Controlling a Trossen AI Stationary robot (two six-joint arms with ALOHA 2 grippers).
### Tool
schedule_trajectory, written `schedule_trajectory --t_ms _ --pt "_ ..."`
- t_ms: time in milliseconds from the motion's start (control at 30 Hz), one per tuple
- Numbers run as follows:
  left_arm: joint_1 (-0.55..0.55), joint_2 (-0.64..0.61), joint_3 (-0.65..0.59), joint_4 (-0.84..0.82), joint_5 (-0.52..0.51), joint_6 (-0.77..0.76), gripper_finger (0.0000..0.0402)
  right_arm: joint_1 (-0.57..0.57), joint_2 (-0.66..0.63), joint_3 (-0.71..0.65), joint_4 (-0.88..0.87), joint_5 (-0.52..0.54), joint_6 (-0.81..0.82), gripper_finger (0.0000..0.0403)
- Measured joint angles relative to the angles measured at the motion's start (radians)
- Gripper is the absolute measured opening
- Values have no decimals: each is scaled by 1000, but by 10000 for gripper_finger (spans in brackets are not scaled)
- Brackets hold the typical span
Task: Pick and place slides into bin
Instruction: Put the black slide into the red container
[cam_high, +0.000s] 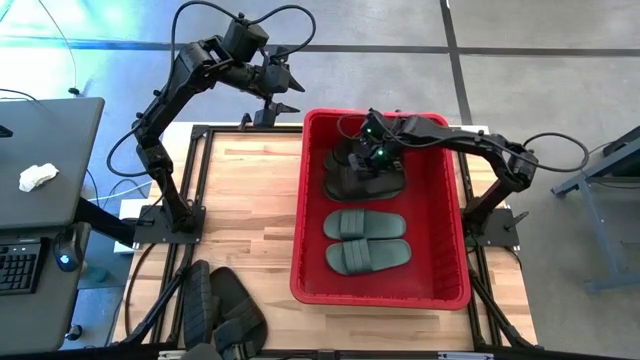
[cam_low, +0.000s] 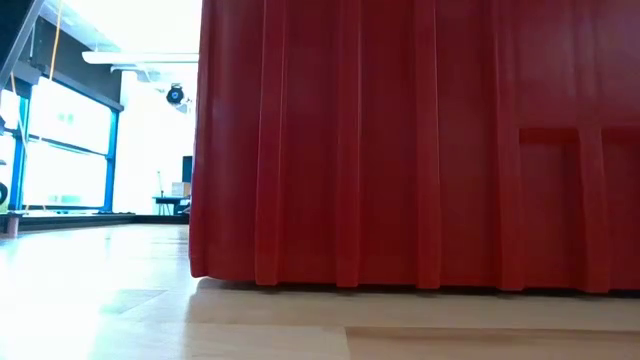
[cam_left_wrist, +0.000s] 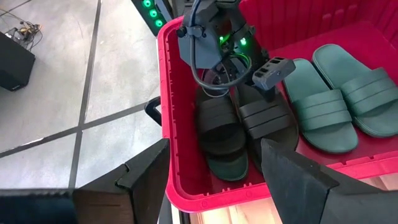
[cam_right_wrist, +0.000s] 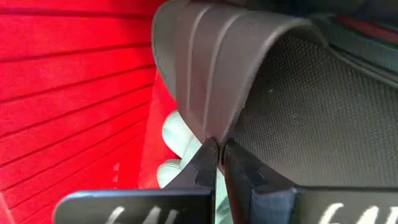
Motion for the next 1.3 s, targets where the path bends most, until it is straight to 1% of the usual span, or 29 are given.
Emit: schedule_trajectory --t_ms 267,333,533,667,733,1033,1300 --pt "0 0 0 0 0 0 234 6 0 0 12 1 -6 6" --pt "0 0 0 0 0 0 234 6 0 0 13 1 -7 19" --pt "0 0 0 0 0 0 234 6 0 0 21 0 0 76" --pt "0 0 0 1 0 0 234 6 0 0 52 -28 23 97" --pt "0 0 0 1 0 0 234 4 0 0 58 -53 22 101" --pt "0 0 0 -1 0 -1 234 2 0 0 42 -59 12 103" --pt "0 0 0 -10 0 -1 234 -31 -34 0 -49 -64 -62 103"
